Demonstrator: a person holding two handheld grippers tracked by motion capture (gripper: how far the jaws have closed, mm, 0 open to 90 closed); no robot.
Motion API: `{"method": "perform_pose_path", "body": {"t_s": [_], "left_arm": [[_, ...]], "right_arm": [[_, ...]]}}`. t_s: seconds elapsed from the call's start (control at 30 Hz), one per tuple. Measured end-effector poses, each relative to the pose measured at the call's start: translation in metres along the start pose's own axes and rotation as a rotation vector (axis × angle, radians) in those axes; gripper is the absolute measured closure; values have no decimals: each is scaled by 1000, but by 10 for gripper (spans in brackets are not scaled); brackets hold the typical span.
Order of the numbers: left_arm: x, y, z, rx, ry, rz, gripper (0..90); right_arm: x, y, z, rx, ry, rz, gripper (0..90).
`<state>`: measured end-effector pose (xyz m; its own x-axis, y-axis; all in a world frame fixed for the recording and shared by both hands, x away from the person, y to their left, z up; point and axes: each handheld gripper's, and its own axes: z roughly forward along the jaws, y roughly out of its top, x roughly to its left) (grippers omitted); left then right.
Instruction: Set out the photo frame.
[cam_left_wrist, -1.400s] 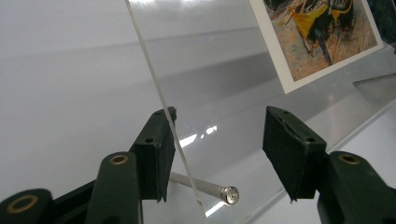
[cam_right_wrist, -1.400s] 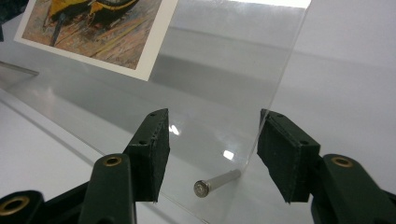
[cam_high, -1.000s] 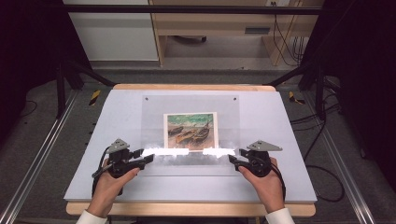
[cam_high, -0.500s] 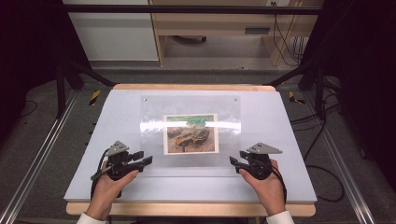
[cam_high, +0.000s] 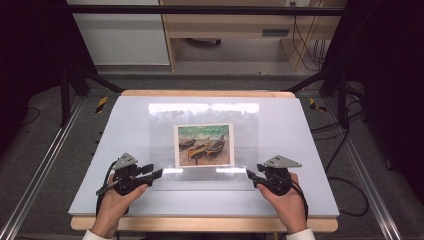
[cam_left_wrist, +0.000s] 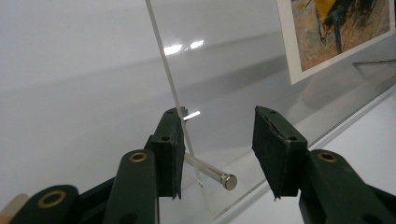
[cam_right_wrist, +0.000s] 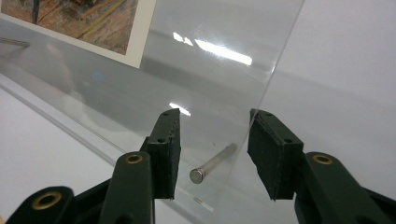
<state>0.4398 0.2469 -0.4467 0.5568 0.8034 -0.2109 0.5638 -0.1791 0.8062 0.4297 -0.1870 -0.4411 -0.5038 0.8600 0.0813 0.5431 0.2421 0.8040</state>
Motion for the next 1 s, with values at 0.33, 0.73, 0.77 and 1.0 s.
{"method": "perform_pose_path", "body": {"t_s": [0.33,0.73,0.77,1.0], "left_arm": [[-2,-2,-1,5,9,11,547],[-3,-4,-3,13,9,23,560],[-3,-4,-3,14,10,23,561],[-5,-5,-3,25,16,29,566]], "right_arm": [[1,-2,-1,7,-2,-7,556],[3,-4,-2,16,-6,-14,561],[4,-5,-2,16,-7,-14,562],[4,-6,-2,21,-6,-27,569]]}}
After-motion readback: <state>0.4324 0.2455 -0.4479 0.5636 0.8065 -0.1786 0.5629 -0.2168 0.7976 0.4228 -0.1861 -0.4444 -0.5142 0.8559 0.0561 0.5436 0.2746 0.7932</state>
